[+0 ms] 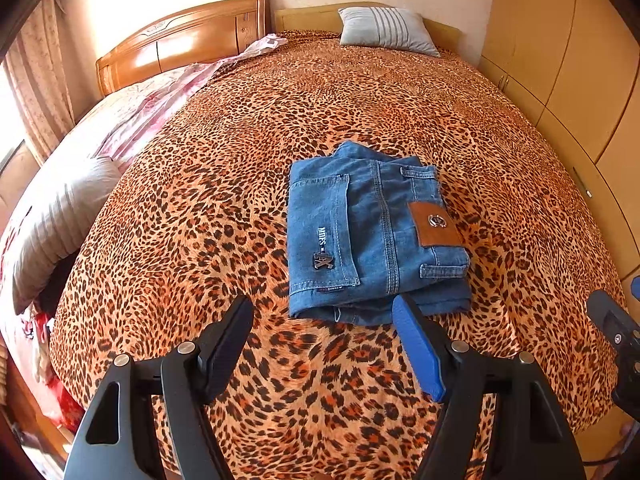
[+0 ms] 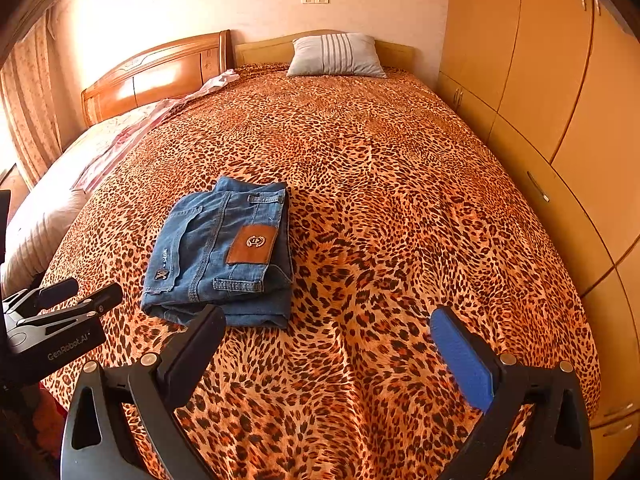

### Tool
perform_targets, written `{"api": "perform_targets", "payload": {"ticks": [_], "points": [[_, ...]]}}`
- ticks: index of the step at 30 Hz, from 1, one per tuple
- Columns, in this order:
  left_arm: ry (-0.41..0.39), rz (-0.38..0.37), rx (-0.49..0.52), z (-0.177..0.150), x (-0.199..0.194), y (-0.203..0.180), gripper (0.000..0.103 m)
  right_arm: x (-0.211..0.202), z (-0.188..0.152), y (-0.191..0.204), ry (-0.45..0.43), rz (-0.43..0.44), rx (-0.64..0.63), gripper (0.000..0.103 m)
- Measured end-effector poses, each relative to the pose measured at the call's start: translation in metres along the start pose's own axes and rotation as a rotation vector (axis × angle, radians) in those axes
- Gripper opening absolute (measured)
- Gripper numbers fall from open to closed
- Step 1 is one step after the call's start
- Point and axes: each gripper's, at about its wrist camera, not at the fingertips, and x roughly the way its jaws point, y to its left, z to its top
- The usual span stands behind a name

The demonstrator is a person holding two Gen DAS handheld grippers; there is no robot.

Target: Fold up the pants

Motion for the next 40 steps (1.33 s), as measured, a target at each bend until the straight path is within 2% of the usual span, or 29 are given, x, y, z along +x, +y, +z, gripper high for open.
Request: {"api": "perform_targets", "payload": {"ticks": [12,31,37,40], "points": [[-0.007,-0.015,0.001,-0.003,-0.014,-0.015,0.071,0.004,0.004,-0.013,0.004,0.011,-0.017,0.103],[0.008,0.004,-0.004,-0.002,-0.014,-0.019,0.071,0.012,0.007,-0.017,0.018,0.025,-0.026,0.103],[-0.036,-0.032,-0.046,0.002,-0.03,-0.016,0.072,0.015,0.006,-0.016,0.033,0.019,-0.025,0.103],[-0.05,-0.019,-0.054,0.003,-0.038,-0.014,0.073,0.015,0.005,-0.016,0.036,0.016,-0.025,0.103]]}}
